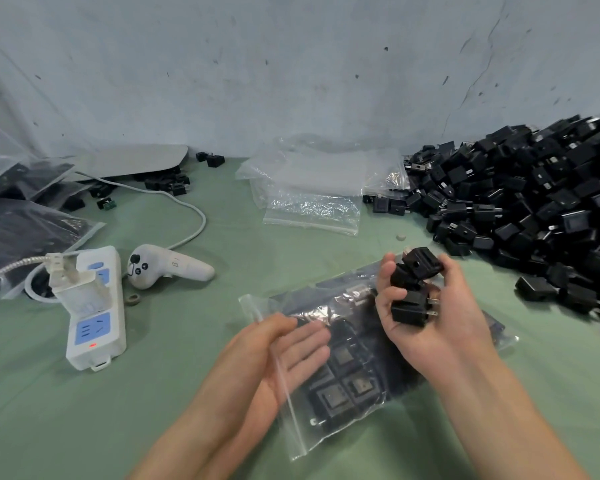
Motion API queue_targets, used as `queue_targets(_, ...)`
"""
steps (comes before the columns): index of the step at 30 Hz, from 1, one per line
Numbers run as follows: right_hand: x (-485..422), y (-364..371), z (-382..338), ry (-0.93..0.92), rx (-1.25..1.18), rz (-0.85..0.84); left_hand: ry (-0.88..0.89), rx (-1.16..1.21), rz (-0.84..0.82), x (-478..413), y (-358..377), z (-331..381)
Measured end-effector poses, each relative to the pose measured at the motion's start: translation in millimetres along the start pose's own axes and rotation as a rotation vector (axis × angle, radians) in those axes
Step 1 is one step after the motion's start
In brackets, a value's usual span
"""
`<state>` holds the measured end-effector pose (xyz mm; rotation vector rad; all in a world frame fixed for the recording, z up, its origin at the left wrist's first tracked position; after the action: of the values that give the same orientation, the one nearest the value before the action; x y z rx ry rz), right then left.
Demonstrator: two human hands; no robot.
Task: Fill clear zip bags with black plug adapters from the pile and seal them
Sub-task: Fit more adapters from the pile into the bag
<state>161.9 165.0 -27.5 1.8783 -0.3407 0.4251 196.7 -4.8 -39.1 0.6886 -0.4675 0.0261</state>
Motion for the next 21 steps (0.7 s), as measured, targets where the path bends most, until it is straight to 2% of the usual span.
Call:
queue_targets(3, -0.1, -0.1, 4.2, 0.019, 0.093, -0.002, 0.008, -0.005, -0.020, -2.3, -0.1, 3.5)
queue_targets(6, 1.7, 2.9, 3.2, -0.027, 0.218, -0.008, 0.128, -0.168, 0.116, -5.9, -21.9, 23.9)
queue_targets(8, 3.9, 6.5, -0.2, -0.099, 0.345, -0.018, 0.406, -0.529, 0.321, 0.1, -43.8, 53.9)
queue_targets(10, 7.3, 14.9, -0.6, -0.174, 0.501, -0.060, 0.804, -0.892, 0.467, 26.0, -34.9, 87.3)
queue_targets(11, 9.5, 20.0, 1.5, -0.207, 0.580, -0.090, 0.936, -0.985, 0.431, 36.0, -21.5, 91.2)
queue_targets(12, 12.2, 25.4, 4.5, -0.239, 0.659, -0.120, 0.976, -1.016, 0.332, 39.2, -8.3, 87.0)
queue_targets(15, 22.5, 42.7, 16.1, -0.380, 0.911, -0.214, 0.833, -0.908, 0.039, 32.3, 19.7, 62.3)
queue_targets(18, 34.9, 59.6, 31.3, -0.545, 1.071, -0.360, 0.776, -0.772, -0.031, 28.6, 33.8, 57.7)
queue_targets(21, 41.8, 66.7, 47.3, -0.655, 1.194, -0.461, 0.595, -0.493, -0.059, 16.9, 28.4, 52.9)
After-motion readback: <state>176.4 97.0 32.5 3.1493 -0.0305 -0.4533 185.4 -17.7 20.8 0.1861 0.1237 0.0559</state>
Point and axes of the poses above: each hand's wrist, its own x-axis away from the middle knuckle, its own y-axis out of the palm, z = x × y, the point moved 10 cm from there along -x, towards the middle knuckle, and after that the axes turned 6 degrees about z, right-handed, at the moved point
